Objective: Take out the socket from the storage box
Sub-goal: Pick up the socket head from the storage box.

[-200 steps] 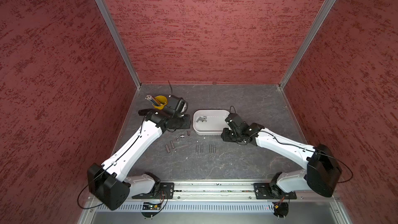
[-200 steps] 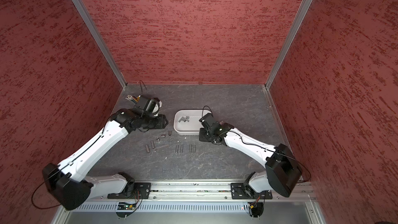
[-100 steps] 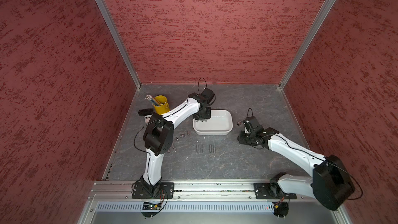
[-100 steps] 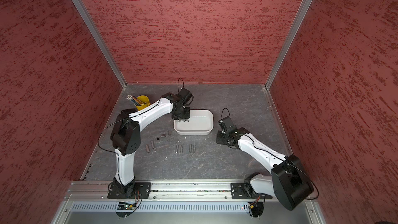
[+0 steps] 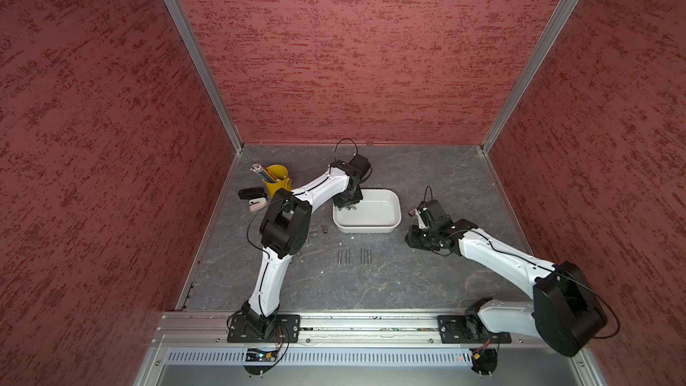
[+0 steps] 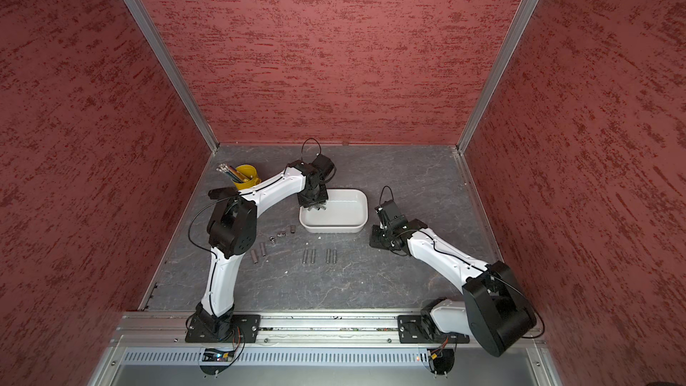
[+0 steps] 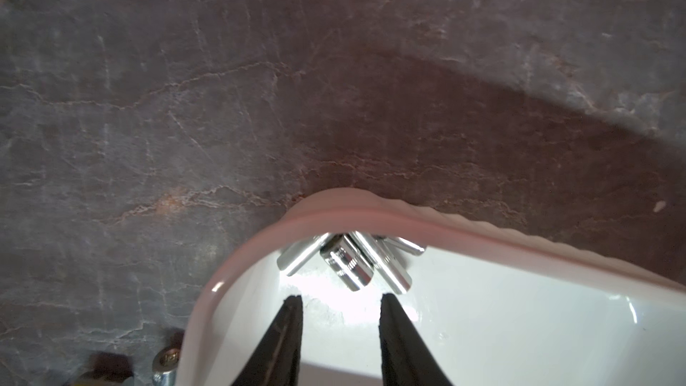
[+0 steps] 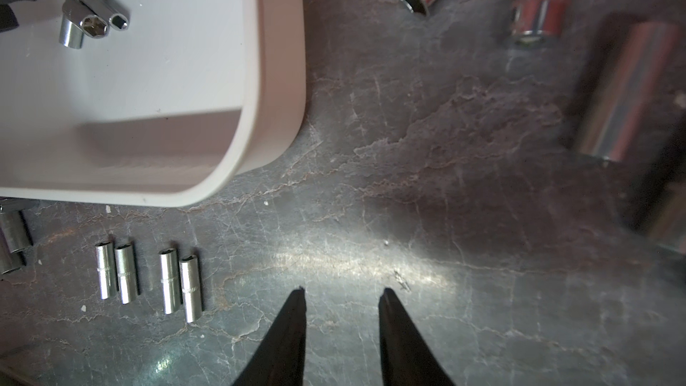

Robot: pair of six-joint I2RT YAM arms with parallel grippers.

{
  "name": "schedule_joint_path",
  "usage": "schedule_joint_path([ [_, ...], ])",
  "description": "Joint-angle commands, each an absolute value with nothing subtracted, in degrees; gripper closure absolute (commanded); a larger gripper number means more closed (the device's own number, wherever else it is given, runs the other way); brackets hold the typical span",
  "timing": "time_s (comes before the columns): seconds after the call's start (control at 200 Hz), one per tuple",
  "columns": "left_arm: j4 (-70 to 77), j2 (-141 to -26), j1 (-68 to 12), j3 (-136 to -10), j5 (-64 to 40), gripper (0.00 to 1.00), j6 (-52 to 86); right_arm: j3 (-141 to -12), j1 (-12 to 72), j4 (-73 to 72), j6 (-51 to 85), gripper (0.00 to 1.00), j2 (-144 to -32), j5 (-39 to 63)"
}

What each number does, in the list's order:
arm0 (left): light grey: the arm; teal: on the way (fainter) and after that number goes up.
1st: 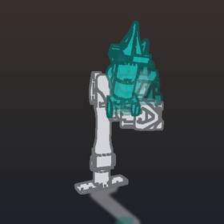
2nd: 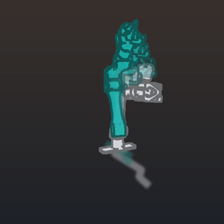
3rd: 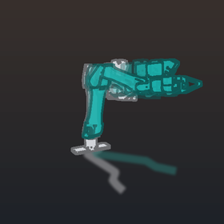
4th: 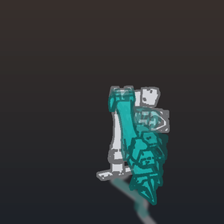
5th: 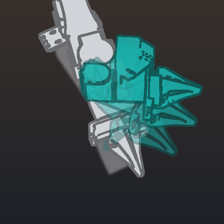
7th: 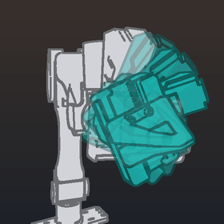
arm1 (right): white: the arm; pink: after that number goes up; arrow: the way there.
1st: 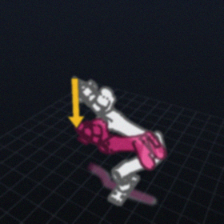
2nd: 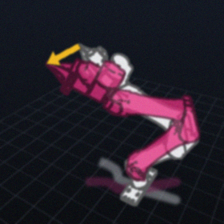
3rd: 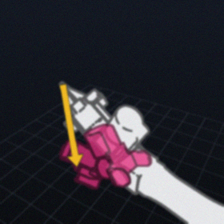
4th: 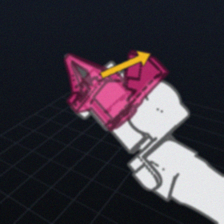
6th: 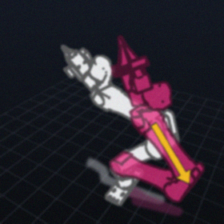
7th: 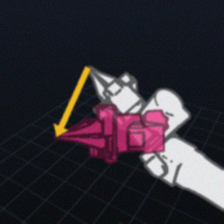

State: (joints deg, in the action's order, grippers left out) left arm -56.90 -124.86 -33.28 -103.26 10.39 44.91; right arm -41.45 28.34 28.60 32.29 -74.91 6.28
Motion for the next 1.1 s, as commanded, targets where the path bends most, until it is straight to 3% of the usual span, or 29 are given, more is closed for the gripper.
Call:
schedule_joint_path([
  [0.0,-56.59,-126.78,-33.22,-104.3,13.24,0.62,49.0,-41.21,27.95,27.02,31.64,0.64,-75.49,7.2],
  [0.591,-55.81,-131.3,-33.57,-104.79,12.33,0.64,51.4,-41.1,27.41,26.38,31.38,0.65,-76.38,8.35],
  [1.092,-53.2,-129.75,-34.37,-98.95,11.27,0.76,51.08,-41.13,27.16,26.21,31.38,0.65,-76.76,8.7],
])
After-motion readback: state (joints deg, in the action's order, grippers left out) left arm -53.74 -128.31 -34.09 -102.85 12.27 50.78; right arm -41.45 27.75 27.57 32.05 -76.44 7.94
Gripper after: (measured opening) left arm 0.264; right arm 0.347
